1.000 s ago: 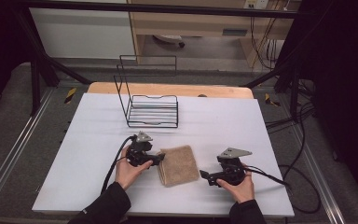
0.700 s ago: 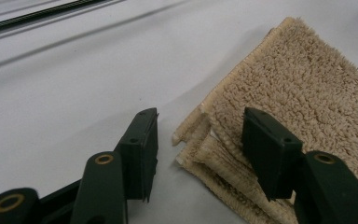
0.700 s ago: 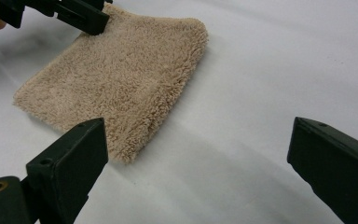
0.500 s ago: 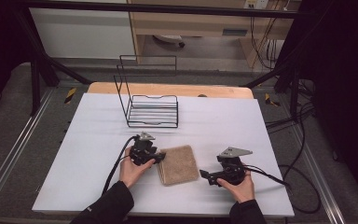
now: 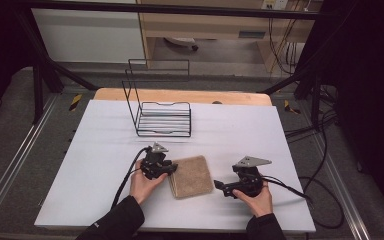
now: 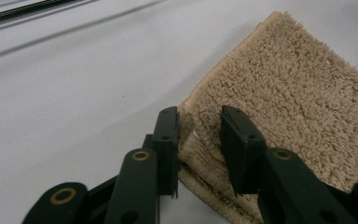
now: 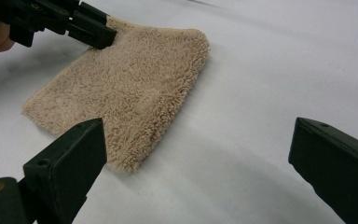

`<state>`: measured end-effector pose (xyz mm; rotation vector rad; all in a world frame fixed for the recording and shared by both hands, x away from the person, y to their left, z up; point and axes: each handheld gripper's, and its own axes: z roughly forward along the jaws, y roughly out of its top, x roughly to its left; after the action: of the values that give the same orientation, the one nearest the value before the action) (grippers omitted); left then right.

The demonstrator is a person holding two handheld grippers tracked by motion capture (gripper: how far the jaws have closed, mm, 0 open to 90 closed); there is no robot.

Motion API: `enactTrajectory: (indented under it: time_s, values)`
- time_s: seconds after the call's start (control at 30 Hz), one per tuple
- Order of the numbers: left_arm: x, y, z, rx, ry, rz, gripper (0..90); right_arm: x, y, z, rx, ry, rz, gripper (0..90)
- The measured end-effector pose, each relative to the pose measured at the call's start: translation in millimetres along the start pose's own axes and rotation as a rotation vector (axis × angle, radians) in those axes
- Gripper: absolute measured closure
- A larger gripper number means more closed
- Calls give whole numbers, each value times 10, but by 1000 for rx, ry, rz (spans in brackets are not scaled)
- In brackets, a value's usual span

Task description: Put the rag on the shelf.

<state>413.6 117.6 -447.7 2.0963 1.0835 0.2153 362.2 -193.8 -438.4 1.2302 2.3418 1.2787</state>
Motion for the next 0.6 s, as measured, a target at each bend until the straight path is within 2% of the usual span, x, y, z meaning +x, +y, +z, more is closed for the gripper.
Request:
enactTrajectory:
  time_s: [0.2,0.3,0.4,0.6]
  values:
    - [-13,-8,1,-5,-14,2,765,-9,42,43,-1,7,1,37]
    - [-8,-14,5,-6,-18,3,780,-5,84,82,-3,13,-9,37]
    - [-8,-20,12,-8,-20,12,791,-14,140,123,-12,21,13,37]
    - [-17,-26,16,-9,-14,30,790,-23,266,237,-10,9,-10,29]
